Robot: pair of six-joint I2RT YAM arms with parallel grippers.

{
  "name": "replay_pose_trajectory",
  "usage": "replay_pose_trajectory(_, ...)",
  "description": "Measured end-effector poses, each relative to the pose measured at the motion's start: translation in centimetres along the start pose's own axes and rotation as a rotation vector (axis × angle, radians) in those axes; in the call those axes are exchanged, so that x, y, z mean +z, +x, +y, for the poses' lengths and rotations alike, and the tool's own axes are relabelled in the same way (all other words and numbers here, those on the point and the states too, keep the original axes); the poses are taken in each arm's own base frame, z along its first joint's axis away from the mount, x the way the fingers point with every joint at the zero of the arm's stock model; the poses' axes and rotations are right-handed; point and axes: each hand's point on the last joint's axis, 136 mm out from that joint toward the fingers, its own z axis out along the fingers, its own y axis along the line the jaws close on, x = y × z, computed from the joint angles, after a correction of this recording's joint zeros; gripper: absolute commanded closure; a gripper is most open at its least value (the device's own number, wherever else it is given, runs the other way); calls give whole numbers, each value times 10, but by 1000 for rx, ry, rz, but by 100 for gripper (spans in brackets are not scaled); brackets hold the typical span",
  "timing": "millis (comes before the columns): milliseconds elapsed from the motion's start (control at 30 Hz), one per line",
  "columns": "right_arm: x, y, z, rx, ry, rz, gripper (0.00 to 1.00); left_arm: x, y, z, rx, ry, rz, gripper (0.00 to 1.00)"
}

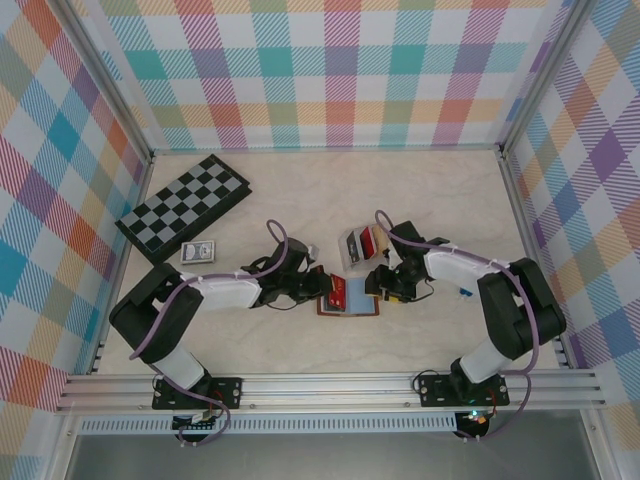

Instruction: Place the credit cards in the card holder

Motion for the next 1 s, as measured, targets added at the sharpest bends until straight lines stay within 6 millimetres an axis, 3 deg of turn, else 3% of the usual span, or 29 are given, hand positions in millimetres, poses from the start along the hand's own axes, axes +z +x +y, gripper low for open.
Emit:
replay_pose_trajectory(467, 4, -3, -5, 8, 28, 1, 70, 18, 6, 0, -16, 43, 16, 100)
replay_pose_trajectory(1000, 6, -4, -7, 20, 14, -20, 76, 26, 16, 0, -36, 65, 57, 100)
